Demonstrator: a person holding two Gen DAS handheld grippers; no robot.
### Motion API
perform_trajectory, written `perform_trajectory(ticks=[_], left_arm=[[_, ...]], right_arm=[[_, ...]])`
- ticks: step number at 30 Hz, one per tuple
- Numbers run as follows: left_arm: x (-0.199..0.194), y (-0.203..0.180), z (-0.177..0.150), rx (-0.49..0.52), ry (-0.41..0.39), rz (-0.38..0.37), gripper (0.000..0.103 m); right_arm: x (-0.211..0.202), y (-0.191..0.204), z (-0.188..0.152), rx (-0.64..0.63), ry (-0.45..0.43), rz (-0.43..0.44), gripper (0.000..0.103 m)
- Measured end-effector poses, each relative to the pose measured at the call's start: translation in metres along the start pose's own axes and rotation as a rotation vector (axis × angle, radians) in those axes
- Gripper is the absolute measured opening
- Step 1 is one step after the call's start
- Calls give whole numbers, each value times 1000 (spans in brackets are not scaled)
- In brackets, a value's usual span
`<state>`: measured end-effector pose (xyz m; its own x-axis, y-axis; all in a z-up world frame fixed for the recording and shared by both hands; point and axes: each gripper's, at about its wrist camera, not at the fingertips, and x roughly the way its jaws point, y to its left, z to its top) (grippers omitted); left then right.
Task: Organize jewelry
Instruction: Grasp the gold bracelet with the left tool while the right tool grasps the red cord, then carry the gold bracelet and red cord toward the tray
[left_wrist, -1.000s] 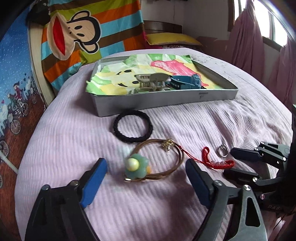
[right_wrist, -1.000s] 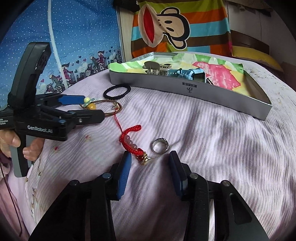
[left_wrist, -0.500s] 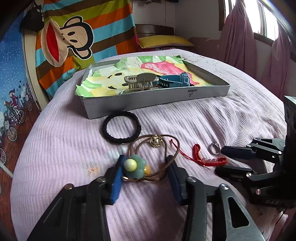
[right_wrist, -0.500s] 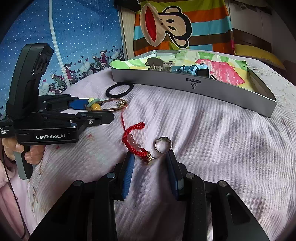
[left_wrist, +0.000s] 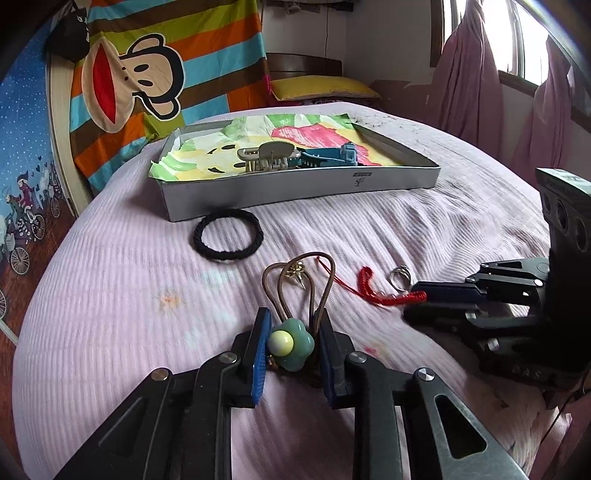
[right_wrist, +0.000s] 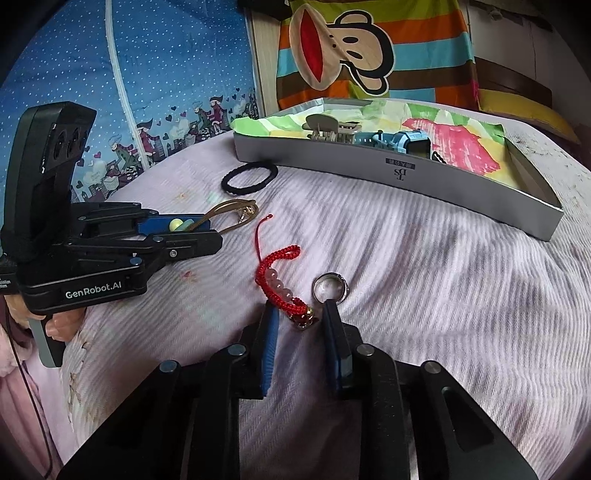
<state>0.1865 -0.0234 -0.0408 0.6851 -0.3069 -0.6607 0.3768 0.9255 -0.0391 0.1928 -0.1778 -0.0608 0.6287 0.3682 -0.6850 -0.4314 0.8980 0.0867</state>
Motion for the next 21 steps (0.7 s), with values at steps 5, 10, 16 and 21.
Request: perform_trajectory(ticks=[5, 10, 16, 21], left_arm=[[-13, -6, -11, -2, -19, -6, 22], [-27, -9, -21, -19, -21, -23, 22], [-43, -11, -25, -44, -36, -40, 22], [-56, -11, -26, -53, -46, -51, 22]], right_arm=[[-8, 0, -1, -3, -8, -4, 12], [-20, 4, -5, -18, -12, -3, 12], [-35, 7, -15, -27, -18, 0, 12], [-50, 7, -21, -24, -40, 5, 10]])
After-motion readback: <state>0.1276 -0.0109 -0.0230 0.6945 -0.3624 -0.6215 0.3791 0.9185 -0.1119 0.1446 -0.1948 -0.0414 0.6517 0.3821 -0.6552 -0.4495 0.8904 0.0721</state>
